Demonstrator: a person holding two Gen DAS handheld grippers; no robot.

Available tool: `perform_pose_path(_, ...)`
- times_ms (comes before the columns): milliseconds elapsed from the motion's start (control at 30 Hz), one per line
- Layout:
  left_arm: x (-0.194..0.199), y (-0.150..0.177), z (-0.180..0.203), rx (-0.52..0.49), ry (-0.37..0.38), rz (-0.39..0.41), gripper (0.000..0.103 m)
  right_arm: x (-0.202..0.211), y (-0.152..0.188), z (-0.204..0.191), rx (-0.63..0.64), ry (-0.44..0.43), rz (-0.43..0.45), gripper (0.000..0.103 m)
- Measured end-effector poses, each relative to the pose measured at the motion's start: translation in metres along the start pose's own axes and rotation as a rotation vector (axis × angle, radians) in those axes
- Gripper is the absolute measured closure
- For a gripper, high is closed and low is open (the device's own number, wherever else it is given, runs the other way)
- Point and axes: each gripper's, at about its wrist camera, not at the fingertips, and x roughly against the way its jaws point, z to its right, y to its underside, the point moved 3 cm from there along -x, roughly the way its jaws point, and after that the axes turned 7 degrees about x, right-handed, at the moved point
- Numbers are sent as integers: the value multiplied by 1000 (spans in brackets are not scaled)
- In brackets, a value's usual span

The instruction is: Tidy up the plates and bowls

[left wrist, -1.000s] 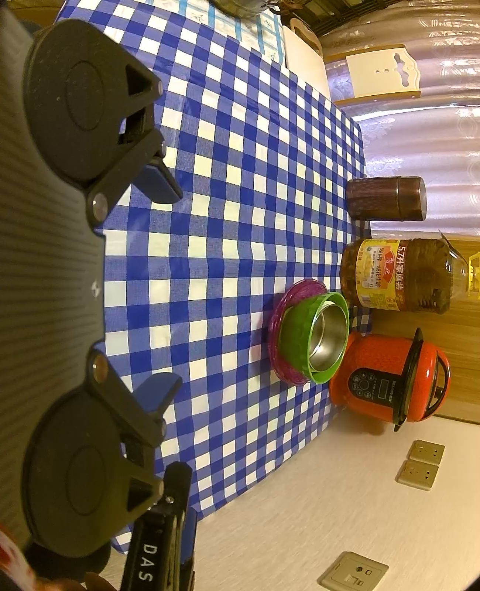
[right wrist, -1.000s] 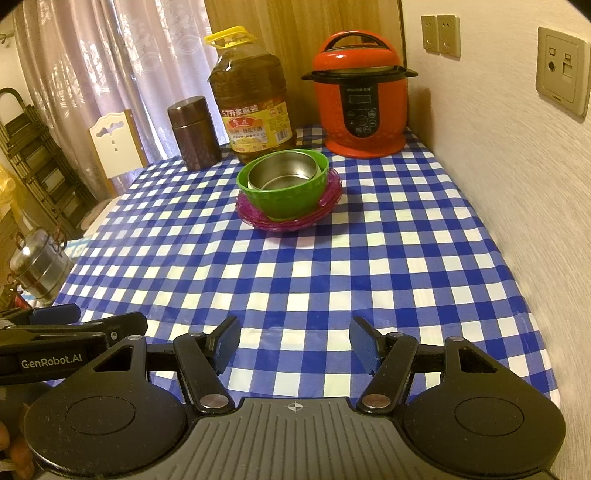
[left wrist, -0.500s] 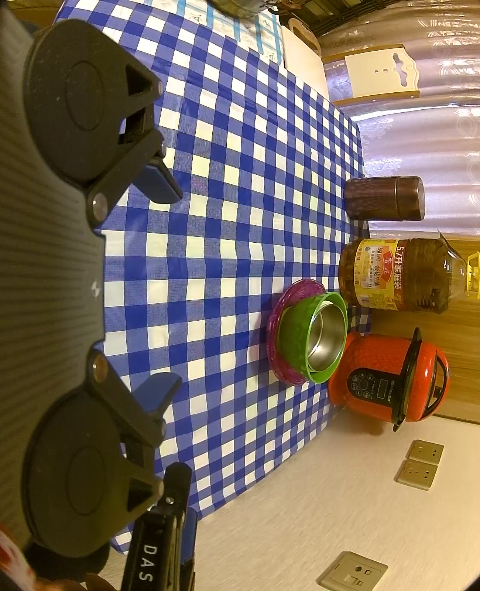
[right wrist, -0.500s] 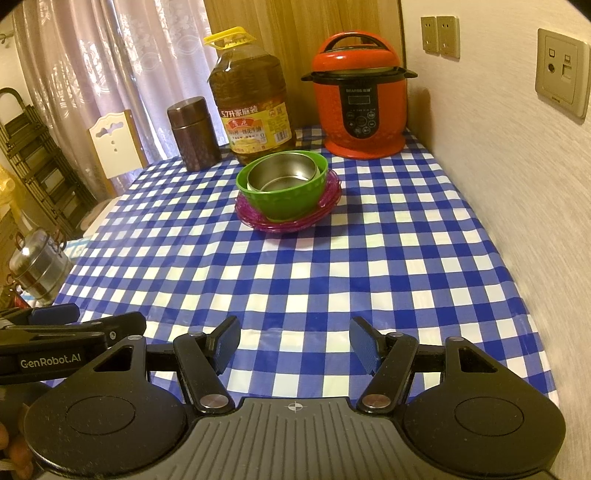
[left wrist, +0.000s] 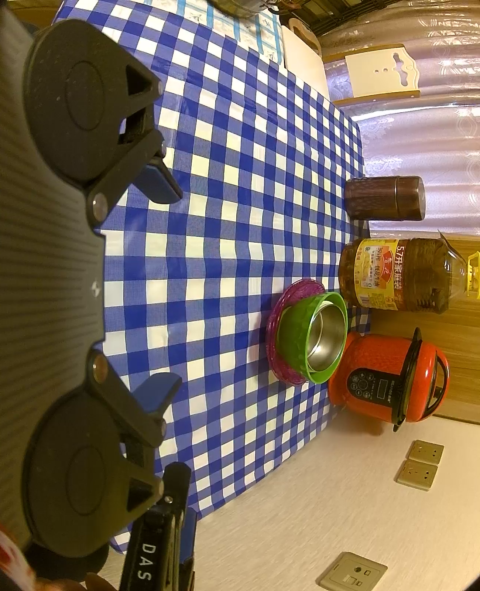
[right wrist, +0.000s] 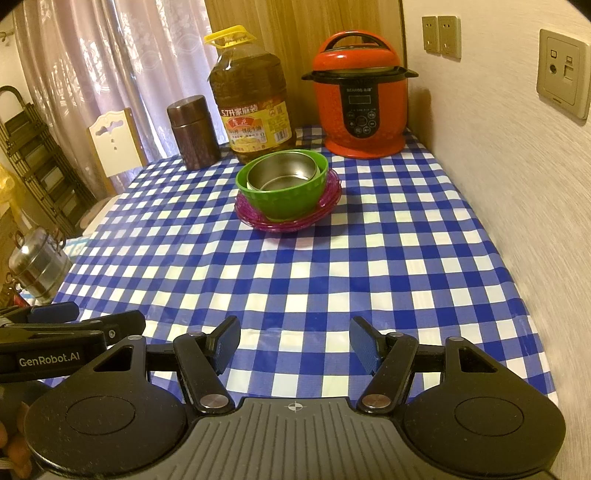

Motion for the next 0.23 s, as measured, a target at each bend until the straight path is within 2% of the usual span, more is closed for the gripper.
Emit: perform_pose_path(233, -1, -2, 0, 3, 7, 12, 6, 0, -1, 3, 0, 1, 2, 38)
